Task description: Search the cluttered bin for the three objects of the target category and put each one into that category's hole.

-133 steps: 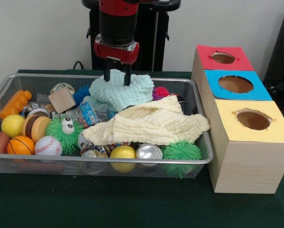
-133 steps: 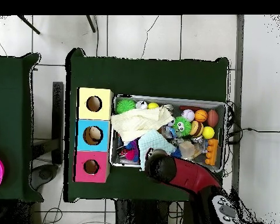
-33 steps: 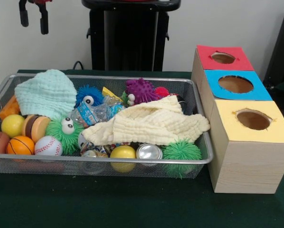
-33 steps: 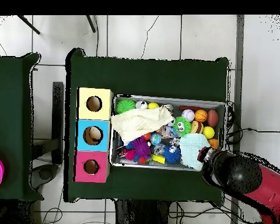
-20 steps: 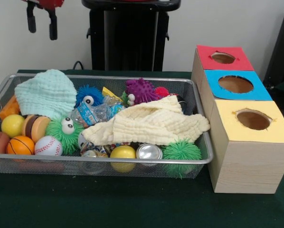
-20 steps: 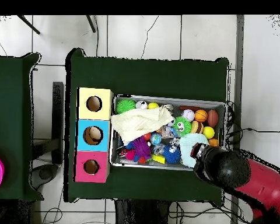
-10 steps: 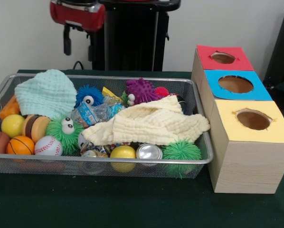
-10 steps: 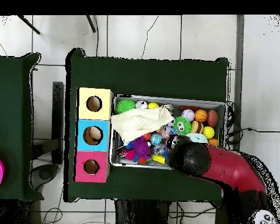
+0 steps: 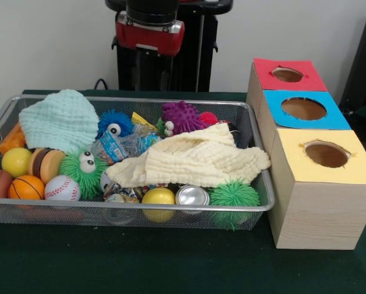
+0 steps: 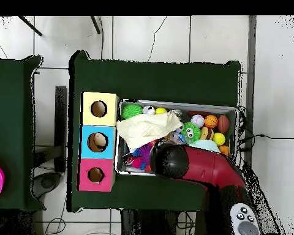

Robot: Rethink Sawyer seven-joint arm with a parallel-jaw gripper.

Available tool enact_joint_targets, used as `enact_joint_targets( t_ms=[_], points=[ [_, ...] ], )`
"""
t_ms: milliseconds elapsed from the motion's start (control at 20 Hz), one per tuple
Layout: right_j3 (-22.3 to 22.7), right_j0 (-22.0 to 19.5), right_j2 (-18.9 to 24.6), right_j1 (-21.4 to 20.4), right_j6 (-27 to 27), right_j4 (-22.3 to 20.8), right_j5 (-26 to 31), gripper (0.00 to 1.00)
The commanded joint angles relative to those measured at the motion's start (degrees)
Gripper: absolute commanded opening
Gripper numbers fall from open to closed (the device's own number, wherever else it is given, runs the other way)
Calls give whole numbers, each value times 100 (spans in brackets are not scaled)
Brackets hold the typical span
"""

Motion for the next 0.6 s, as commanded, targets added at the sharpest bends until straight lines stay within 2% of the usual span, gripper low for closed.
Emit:
enact_joint_targets(
  t_ms=[50,350,600],
  points=[
    [-220,237,-122,379,1442,423,-28,100],
    [-477,434,-240,571,1399,608,-36,100],
    [-1004,512,-254,816,1200,729,181,100]
  ],
)
